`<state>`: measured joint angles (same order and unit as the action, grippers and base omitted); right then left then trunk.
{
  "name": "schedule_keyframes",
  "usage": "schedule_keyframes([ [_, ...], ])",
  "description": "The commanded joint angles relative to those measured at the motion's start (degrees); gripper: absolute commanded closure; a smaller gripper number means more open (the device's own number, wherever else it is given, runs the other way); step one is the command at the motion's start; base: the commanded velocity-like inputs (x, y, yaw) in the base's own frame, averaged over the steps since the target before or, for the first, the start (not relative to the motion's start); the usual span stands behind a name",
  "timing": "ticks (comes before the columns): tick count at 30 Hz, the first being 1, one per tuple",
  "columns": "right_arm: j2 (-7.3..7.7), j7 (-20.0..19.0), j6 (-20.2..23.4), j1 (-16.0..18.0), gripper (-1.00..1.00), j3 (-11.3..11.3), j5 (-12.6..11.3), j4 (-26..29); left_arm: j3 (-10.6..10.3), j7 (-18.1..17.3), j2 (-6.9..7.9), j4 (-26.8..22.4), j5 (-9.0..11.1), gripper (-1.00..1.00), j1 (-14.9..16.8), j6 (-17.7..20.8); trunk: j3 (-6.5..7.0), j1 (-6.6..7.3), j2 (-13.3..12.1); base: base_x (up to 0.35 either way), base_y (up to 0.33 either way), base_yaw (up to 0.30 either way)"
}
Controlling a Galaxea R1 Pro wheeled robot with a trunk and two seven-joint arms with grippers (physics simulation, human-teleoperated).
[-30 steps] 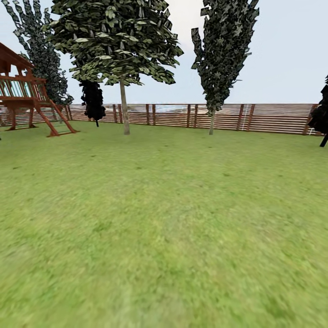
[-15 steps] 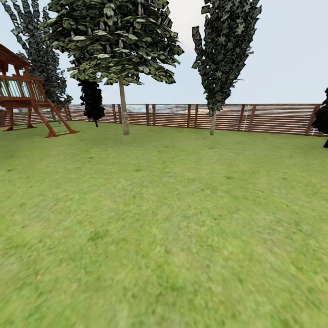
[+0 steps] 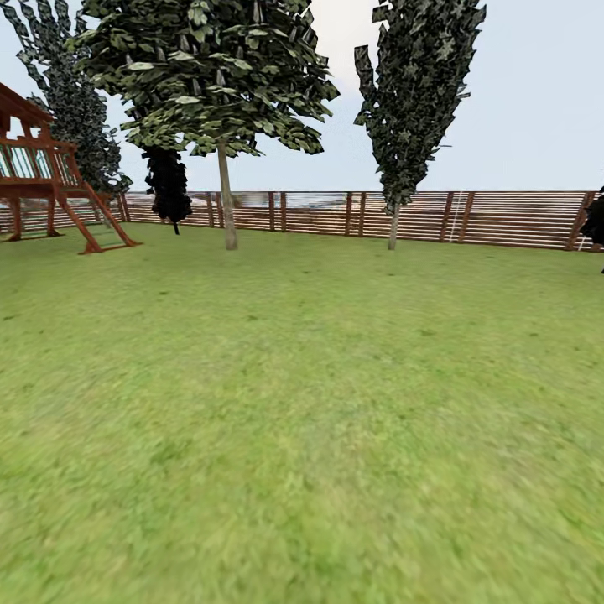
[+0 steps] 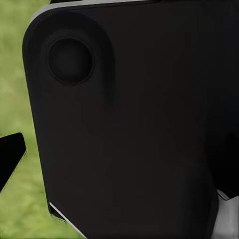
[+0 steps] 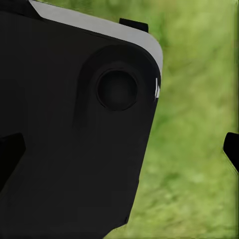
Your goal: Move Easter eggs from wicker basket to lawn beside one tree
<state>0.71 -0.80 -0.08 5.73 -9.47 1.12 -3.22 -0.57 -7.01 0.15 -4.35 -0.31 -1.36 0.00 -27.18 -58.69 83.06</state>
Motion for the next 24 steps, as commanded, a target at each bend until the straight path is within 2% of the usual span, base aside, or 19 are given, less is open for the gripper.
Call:
schedule_keyframes([
  [1, 0.0, -0.1, 0.0, 0.1, -1.0, -0.3, 0.1, -0.1, 0.0, -0.1, 0.02, -0.1, 0.0, -1.0, 0.0, 0.0, -0.04, -0.03, 0.0, 0.334, 0.0, 0.0],
  [24, 0.02, -0.1, 0.0, 0.1, -1.0, -0.3, 0.1, -0.1, 0.0, -0.1, 0.02, -0.1, 0.0, -1.0, 0.0, 0.0, -0.04, -0.03, 0.0, 0.334, 0.0, 0.0],
])
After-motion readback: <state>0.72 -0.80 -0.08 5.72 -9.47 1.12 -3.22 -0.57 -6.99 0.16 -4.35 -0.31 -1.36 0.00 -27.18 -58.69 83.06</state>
